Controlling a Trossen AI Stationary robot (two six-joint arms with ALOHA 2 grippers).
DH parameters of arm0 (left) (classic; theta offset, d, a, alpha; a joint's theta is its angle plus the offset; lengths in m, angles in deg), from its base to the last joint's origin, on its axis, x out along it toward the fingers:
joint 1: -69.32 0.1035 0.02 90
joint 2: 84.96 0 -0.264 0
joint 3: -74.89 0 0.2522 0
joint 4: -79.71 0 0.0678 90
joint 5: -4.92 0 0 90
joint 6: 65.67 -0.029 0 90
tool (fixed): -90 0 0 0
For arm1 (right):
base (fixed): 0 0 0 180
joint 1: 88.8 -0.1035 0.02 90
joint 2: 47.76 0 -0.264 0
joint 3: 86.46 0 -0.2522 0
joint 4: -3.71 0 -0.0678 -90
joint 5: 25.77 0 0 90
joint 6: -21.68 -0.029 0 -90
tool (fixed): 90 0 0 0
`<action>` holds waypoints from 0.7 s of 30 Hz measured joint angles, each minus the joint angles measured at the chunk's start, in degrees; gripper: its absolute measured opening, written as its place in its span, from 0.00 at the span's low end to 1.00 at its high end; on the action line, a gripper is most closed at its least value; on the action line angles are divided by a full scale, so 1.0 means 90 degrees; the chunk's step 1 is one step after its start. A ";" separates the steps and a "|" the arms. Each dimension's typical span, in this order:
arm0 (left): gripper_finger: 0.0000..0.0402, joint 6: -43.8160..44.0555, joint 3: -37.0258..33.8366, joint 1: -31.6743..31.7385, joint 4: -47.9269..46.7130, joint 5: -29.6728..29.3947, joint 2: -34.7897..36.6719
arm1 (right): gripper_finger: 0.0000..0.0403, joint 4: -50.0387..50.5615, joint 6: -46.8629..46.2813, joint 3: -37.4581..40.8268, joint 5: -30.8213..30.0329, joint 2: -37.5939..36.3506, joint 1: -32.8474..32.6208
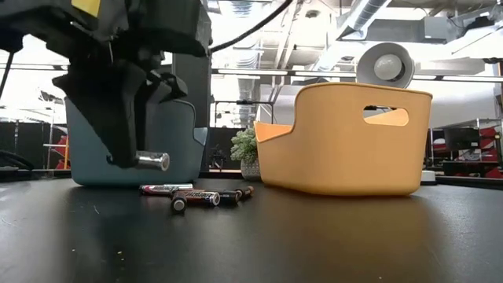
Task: Sort batteries
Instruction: Put the silver battery into the blue bin
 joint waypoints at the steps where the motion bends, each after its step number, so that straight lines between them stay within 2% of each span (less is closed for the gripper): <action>1: 0.10 -0.0068 0.0091 0.0000 -0.0113 -0.0011 0.0000 | 0.30 0.0003 0.0000 0.0000 0.0000 0.0000 -0.0007; 6: 0.10 -0.0288 0.0485 0.0000 -0.0736 -0.0528 0.0209 | 0.30 0.0016 0.0001 0.0000 0.0000 0.0000 -0.0040; 10: 0.10 -0.0355 0.0494 0.0033 -0.0821 -0.0884 0.0839 | 0.30 0.0010 0.0002 0.0000 0.0000 0.0000 -0.0045; 14: 0.10 -0.0201 0.0495 0.0132 -0.1381 -0.1775 0.1629 | 0.30 0.0038 0.0009 0.0000 0.0002 0.0002 -0.0045; 18: 0.10 0.0096 0.0343 0.0602 -0.2020 -0.2295 0.2349 | 0.30 0.0023 0.0022 0.0000 0.0001 0.0000 -0.0042; 21: 0.10 -0.0023 0.0134 0.1191 -0.2217 -0.2313 0.2688 | 0.30 0.0009 0.0019 0.0000 0.0000 0.0000 -0.0042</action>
